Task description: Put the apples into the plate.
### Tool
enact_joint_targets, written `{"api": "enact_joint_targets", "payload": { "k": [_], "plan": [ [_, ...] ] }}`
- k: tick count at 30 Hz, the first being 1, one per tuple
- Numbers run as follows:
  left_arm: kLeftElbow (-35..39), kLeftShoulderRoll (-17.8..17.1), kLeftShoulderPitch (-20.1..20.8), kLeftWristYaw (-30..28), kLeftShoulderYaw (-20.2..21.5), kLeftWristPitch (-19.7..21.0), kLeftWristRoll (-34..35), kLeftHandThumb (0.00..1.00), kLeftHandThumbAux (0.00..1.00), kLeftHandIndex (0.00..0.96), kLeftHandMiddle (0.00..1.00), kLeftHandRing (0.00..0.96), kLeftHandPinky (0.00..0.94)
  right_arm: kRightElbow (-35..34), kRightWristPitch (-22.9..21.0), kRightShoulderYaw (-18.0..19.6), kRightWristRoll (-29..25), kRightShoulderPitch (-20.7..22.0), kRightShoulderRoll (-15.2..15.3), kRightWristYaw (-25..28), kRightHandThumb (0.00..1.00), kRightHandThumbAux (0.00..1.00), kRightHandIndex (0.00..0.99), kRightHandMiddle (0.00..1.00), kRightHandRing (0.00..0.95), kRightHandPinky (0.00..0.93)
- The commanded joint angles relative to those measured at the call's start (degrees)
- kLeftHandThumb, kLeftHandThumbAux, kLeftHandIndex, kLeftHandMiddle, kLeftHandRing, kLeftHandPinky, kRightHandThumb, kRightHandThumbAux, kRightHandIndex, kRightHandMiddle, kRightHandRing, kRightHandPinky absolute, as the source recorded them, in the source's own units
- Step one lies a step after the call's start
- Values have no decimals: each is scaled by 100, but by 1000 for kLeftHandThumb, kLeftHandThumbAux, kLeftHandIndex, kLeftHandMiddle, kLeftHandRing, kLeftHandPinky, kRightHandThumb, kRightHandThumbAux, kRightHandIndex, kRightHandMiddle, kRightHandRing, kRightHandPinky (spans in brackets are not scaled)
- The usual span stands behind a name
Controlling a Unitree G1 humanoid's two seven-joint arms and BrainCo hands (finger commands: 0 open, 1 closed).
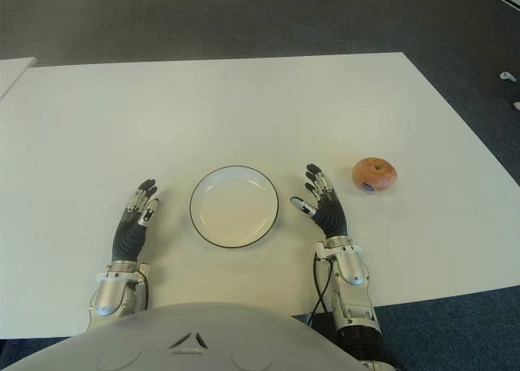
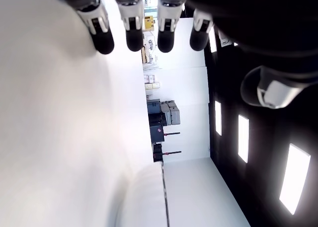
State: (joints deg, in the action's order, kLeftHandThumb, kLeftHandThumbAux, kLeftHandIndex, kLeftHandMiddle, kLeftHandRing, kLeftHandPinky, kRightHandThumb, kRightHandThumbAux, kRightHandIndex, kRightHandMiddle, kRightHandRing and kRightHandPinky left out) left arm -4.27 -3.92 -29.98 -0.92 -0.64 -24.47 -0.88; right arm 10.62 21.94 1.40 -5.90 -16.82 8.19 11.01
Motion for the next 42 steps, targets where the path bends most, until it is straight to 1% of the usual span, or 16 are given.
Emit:
{"api": "enact_joint_targets", "payload": {
  "k": [1,11,22,26,28,29,30,31,32,33,34,35,36,37,38,42],
  "plan": [
    [-304,-42,-338,-127,0,610,41,35,380,0,0,0,0,773,-644,-200,149,-529,-207,-40,139,612,0,0,0,0],
    [-233,-54,-359,-145,0,702,42,34,382,0,0,0,0,724,-684,-199,132,-532,-220,-66,141,604,0,13,0,1],
    [-254,-44,-358,-108,12,652,9,35,382,0,0,0,0,705,-681,-208,125,-532,-214,-59,139,604,0,18,0,0],
    [-264,-68,-349,-145,23,657,35,31,383,0,0,0,0,674,-582,-233,201,-541,-191,-79,138,601,0,20,0,8],
    [-271,-74,-345,-156,30,651,50,30,384,0,0,0,0,649,-384,-261,349,-563,-158,-141,141,595,0,20,0,18],
    [-292,-74,-330,-158,34,638,51,29,384,0,0,0,0,56,-223,-329,733,-694,-114,-325,143,591,0,21,0,24],
    [-308,-73,-319,-159,38,629,50,31,381,0,0,0,0,-388,-114,-378,1014,-791,-84,-460,161,584,0,21,2,30],
    [-326,-74,-307,-158,39,616,45,32,380,0,0,0,0,-934,68,-405,1501,-865,-44,-668,168,581,0,21,3,33],
    [-351,-77,-286,-161,45,608,44,35,376,0,0,0,0,-1269,177,-431,1838,-900,-18,-825,183,574,1,19,3,30],
    [-384,-85,-266,-163,47,575,32,36,374,0,0,0,0,-1290,619,-294,2605,-797,255,-1259,189,571,1,18,3,29],
    [-407,-91,-252,-164,49,550,24,37,371,0,0,0,0,-1285,923,-199,3154,-724,459,-1585,204,564,1,16,2,18],
    [-432,-102,-241,-169,48,515,10,38,369,0,0,0,0,-1206,1137,-151,3868,-606,749,-2087,214,560,1,15,2,11],
    [-464,-108,-221,-171,49,491,1,38,367,0,0,0,0,-1143,1251,-138,4344,-521,933,-2435,218,546,1,15,1,7],
    [-491,-118,-205,-183,50,484,0,38,367,0,0,0,0,-1168,1221,-149,4797,-428,1137,-2738,220,540,0,15,1,5],
    [-510,-124,-194,-192,51,479,0,38,367,0,0,0,0,-1186,1198,-155,5098,-365,1271,-2940,215,520,0,17,0,3],
    [-584,-140,-157,-241,54,486,40,36,371,0,0,0,0,-1371,920,-208,5755,-162,1642,-3269,201,466,0,20,0,0]
  ]
}}
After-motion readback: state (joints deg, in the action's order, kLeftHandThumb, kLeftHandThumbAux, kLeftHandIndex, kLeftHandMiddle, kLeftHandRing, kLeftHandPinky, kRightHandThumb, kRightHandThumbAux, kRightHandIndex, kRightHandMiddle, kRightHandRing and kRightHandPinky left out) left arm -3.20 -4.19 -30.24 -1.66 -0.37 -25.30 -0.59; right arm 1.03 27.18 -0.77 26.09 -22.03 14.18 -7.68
